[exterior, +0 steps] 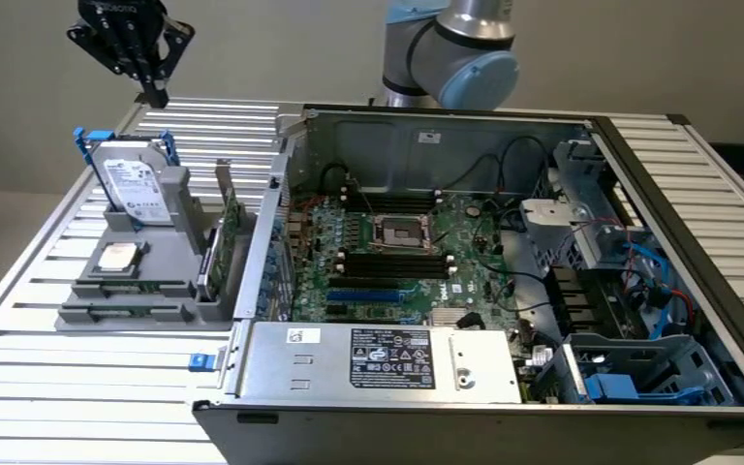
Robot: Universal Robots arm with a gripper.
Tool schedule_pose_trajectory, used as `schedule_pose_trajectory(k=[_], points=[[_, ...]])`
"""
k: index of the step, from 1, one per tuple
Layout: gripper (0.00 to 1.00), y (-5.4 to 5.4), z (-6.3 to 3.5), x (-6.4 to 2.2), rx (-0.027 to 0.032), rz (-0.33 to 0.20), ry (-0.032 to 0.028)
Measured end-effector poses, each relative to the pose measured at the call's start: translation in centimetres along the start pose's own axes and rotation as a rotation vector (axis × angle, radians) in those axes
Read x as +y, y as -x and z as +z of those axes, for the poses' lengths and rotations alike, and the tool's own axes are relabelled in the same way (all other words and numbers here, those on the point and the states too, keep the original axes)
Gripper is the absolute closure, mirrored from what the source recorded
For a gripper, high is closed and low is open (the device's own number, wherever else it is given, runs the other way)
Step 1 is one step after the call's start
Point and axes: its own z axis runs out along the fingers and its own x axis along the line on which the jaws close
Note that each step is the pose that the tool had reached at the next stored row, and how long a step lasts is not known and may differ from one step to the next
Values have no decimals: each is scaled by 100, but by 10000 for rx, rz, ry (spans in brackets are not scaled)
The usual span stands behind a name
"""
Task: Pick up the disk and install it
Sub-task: 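Reach for the disk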
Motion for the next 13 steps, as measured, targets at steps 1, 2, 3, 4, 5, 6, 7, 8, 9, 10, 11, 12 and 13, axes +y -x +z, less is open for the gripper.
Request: schedule_pose_trajectory(k=[1, 2, 3, 4, 5, 6, 7, 8, 9, 10, 11, 12, 13], points=[[89, -42, 1, 12, 0, 0, 0], [89, -85, 2, 24, 1, 1, -1], [89, -127, 3, 36, 1, 2, 0], [89, -168, 4, 48, 1, 2, 0], [89, -211, 5, 60, 2, 0, 0], [89, -252, 6, 72, 2, 1, 0], [89, -293, 7, 84, 3, 1, 0], [89, -334, 8, 95, 3, 1, 0], [89, -374, 9, 106, 4, 2, 0], [89, -414, 10, 117, 9, 0, 0], [89, -446, 10, 125, 22, 1, -1], [89, -477, 10, 131, 45, 3, -3], [89, -502, 9, 134, 80, 5, -5]])
